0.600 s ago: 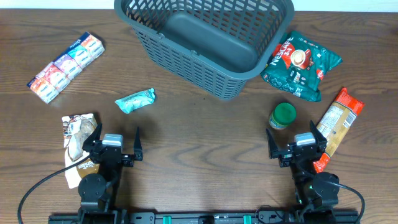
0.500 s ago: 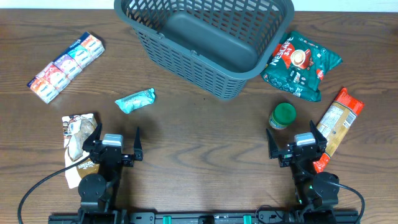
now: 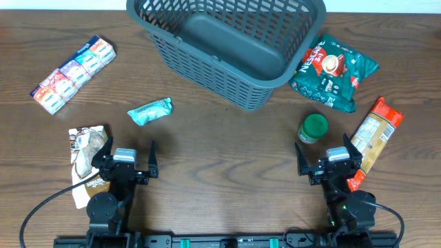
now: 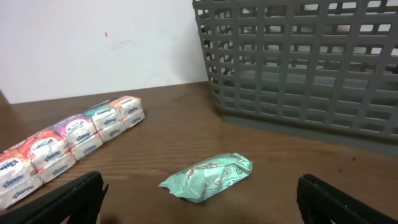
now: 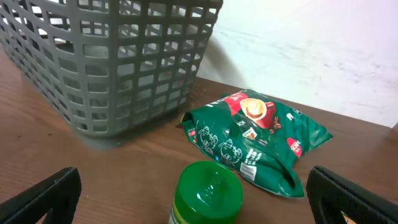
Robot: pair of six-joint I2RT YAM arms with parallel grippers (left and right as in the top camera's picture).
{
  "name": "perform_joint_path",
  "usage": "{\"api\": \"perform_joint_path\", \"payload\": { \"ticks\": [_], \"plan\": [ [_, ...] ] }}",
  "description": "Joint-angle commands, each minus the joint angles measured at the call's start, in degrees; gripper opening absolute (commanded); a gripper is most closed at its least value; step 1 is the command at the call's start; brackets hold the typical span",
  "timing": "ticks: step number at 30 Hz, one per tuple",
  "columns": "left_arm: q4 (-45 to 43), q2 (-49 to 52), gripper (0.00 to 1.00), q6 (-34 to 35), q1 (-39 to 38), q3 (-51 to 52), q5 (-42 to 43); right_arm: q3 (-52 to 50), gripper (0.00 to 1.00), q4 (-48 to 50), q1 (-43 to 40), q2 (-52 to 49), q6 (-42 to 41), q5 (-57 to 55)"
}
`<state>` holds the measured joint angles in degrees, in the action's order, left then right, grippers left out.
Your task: Pack container
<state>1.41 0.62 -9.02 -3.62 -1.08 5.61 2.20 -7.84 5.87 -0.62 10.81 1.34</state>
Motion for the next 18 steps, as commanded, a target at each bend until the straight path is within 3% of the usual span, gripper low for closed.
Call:
{"api": "perform_joint_path", "payload": {
  "ticks": [1, 18],
  "plan": [
    [2.2, -0.3, 0.99, 0.1, -0.3, 0.9, 0.9, -0.2, 0.99, -0.1, 0.4, 0.3, -0.7, -0.5],
    [2.2, -0.3, 0.99, 0.1, -0.3, 0.9, 0.9, -0.2, 0.99, -0.1, 0.4, 0.3, -0.7, -0.5]
  ]
}}
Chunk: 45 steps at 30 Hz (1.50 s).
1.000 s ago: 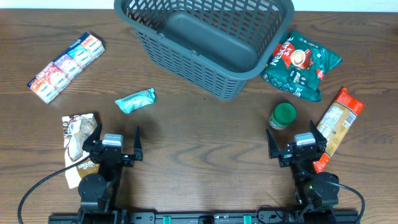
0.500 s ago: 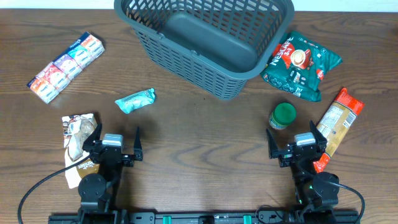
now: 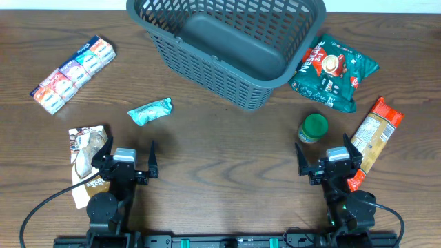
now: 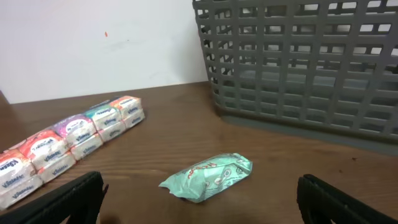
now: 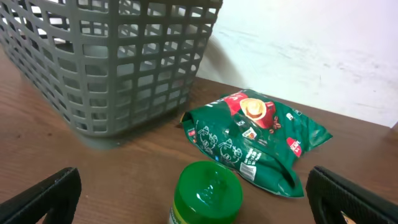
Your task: Pack container
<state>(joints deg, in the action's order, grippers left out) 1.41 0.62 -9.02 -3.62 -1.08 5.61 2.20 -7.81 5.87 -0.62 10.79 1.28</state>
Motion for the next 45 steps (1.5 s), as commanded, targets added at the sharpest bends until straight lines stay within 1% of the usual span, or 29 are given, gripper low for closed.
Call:
{"api": "perform_joint_path", "payload": {
  "ticks": [1, 14, 17, 19, 23, 25, 27, 28, 29, 31, 33, 36, 37, 38, 41, 45],
  "plan": [
    [2.2, -0.3, 0.98, 0.1, -0.3, 0.9, 0.9, -0.2, 0.99, -0.2, 0.4, 0.3, -0.7, -0.4],
    [2.2, -0.3, 0.98, 0.1, -0.3, 0.9, 0.9, -0.2, 0.99, -0.2, 0.4, 0.3, -0.7, -0.4],
    [2.2, -0.3, 0.98, 0.1, -0.3, 0.9, 0.9, -0.2, 0.99, 2.5, 0.4, 0.3, -0.5, -0.2],
    [2.2, -0.3, 0.99, 0.1, -0.3, 0.9, 0.9, -0.2, 0.99, 2.1, 0.4, 0.3, -0.7, -0.2],
    [1.8, -0.3, 0.98, 0.8, -0.3, 0.8, 0.9, -0.2, 0.99, 1.7, 0.4, 0.3, -10.1, -0.3],
    [1.6, -0.3, 0.98, 6.6, -0.3, 0.3, 1.1, -0.2, 0.99, 1.6, 0.4, 0.3, -15.4, -0.2],
    [2.6, -0.1, 0.98, 11.3, -0.3, -1.5, 1.1, 0.0, 0.99, 2.4, 0.4, 0.3, -23.4, -0.2],
    [3.4, 0.4, 0.98, 12.2, -0.3, -3.2, 1.0, 0.1, 0.99, 2.9, 0.4, 0.3, -26.4, -0.2],
    [4.1, 1.2, 0.98, 12.3, -0.3, -5.0, 0.9, 0.2, 0.99, 2.9, 0.4, 0.3, -27.5, -0.2],
    [6.4, 5.1, 0.98, 12.4, -0.3, -10.8, 0.3, 0.8, 0.99, 2.1, 0.4, 0.1, -27.5, -0.2],
    [9.1, 11.1, 0.98, 12.3, -0.3, -17.6, 0.1, 1.6, 0.99, 1.3, 0.4, -0.8, -27.2, -0.2],
    [14.1, 24.0, 0.98, 12.3, -0.3, -29.8, 0.2, 3.6, 0.99, -0.2, 0.4, -3.8, -27.2, -0.2],
    [16.3, 29.7, 0.98, 12.3, -0.3, -35.1, 0.2, 4.8, 0.99, -0.9, 0.4, -5.3, -26.7, -0.2],
    [18.0, 33.4, 0.98, 12.3, -0.3, -38.5, 0.2, 6.1, 0.99, -1.6, 0.4, -6.8, -25.8, -0.2],
    [27.8, 48.4, 0.98, 12.3, -0.3, -53.9, 0.2, 11.9, 0.99, -5.0, 0.4, -13.6, -22.2, -0.6],
    [42.3, 64.2, 0.98, 11.8, -0.3, -71.4, 0.5, 21.7, 0.99, -11.5, 0.1, -24.5, -20.1, -1.0]
  ]
}}
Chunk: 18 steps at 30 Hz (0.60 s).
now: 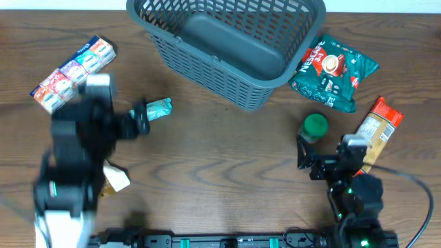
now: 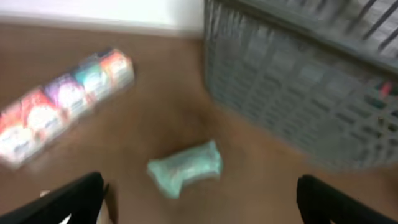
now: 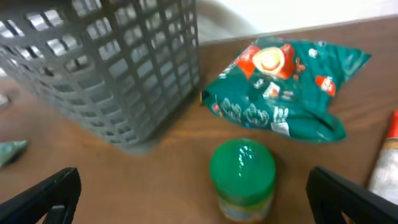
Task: Pack container
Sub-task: 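Reach the left gripper to the mint-green wipe pouch and grasp it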
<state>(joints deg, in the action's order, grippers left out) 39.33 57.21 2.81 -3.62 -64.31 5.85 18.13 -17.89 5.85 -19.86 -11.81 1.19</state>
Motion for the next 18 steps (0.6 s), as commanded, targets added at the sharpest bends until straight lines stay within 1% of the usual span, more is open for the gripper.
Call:
{"api": "perform_joint_path", "payload": {
  "ticks": [1, 2, 5, 6, 8, 10, 13, 18],
  "plan": [
    [8.4, 11.4, 0.98, -1.2, -0.3, -12.4, 0.3, 8.9, 0.99, -4.1, 0.1, -8.5, 2.5, -1.0],
    [12.2, 14.9, 0.98, -3.0, -0.3, -16.4, 0.3, 12.2, 0.99, -7.0, 0.1, -11.7, 2.5, -1.1],
    [24.2, 24.0, 0.98, -11.8, -0.3, -26.4, 3.7, 22.5, 0.99, -17.6, 0.1, -21.2, 2.7, -2.1],
    [27.2, 26.1, 0.98, -14.6, -0.3, -28.4, 4.4, 25.7, 0.99, -21.3, 0.1, -24.1, 2.8, -2.7],
    [32.8, 30.6, 0.98, -20.2, -0.3, -31.5, 4.5, 31.1, 0.99, -26.6, 0.1, -29.5, 5.8, -4.4],
    [34.6, 33.0, 0.99, -24.9, -0.3, -31.9, 4.4, 32.9, 0.99, -26.6, 0.1, -32.6, 5.9, -4.7],
    [34.8, 36.5, 0.98, -32.5, -0.3, -31.8, 4.0, 33.2, 0.99, -24.7, 0.1, -36.6, 5.9, -4.2],
    [32.0, 41.4, 0.99, -49.0, -0.3, -31.8, 3.7, 33.2, 0.99, -24.0, 0.1, -41.8, 4.3, -4.2]
  ]
}}
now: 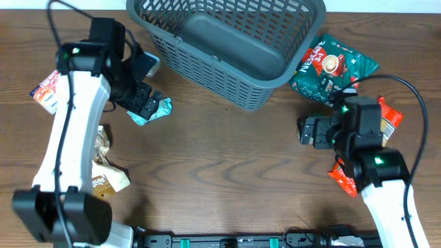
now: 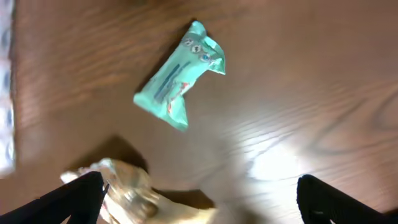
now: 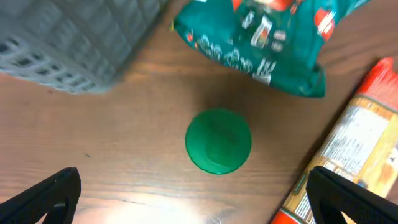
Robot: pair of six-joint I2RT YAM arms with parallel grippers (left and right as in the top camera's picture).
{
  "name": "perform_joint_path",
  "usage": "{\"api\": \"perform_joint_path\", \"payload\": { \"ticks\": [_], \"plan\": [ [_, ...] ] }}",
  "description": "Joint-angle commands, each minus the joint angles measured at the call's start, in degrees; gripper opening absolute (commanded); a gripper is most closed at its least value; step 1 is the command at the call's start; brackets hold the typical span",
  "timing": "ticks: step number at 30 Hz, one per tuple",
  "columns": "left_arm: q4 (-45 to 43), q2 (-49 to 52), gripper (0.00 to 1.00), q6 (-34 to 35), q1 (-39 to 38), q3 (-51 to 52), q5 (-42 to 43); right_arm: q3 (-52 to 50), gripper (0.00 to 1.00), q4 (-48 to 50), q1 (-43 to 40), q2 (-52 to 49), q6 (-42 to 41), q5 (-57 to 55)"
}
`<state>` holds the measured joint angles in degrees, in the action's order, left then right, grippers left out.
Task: Pack container
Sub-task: 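Reach the left gripper to the mint-green wipe pouch and grasp it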
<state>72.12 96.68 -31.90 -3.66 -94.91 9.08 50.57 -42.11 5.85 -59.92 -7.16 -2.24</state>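
The grey basket (image 1: pixel 227 41) stands at the back middle of the table. A teal snack packet (image 2: pixel 180 78) lies on the wood, and my left gripper (image 2: pixel 200 202) hangs open high above it, looking straight down. A green-lidded jar (image 3: pixel 217 140) stands right of the basket, below my open right gripper (image 3: pixel 199 200). In the overhead view the right gripper (image 1: pixel 313 131) hides the jar, and the left gripper (image 1: pixel 141 102) partly covers the teal packet (image 1: pixel 160 109). Nothing is between either pair of fingers.
A green coffee bag (image 1: pixel 334 65) lies beside the basket's right end. An orange-red packet (image 3: pixel 348 155) lies right of the jar. A tan pouch (image 1: pixel 100 169) lies at the left front, and a row of tissue packs (image 1: pixel 43 89) at the far left is partly hidden by the left arm.
Both arms have risen and reached further out. The left gripper now looks straight down on the teal packet, the right one straight down on the green jar. Both grippers stay open.
Both grippers first rested low at the table's front edge, open and looking level at the basket. Later the left arm was lifted toward the teal packet and the right had tilted toward the jar. Now each hangs over its item; no object has moved.
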Motion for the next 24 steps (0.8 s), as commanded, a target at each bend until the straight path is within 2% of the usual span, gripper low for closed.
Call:
{"api": "perform_joint_path", "payload": {
  "ticks": [1, 3, 8, 24],
  "plan": [
    [-1.9, 2.8, 0.98, -16.9, -0.2, -1.2, 0.3, 0.8, 0.99, 0.3, 0.1, -2.4, -0.9, -0.8],
    [-4.2, 4.2, 0.98, -19.5, -0.2, -1.2, 0.2, 0.8, 0.99, 0.6, 0.1, -3.4, -1.2, -0.8],
    [-9.5, 7.6, 0.98, -19.5, 0.5, -1.2, 0.4, 0.8, 0.99, 1.2, 0.1, -3.9, -1.1, -2.7],
    [-11.0, 21.9, 0.98, -24.3, 3.0, -0.9, 0.3, 0.8, 0.99, 1.4, 0.1, -4.0, -1.1, -5.3]
  ]
}}
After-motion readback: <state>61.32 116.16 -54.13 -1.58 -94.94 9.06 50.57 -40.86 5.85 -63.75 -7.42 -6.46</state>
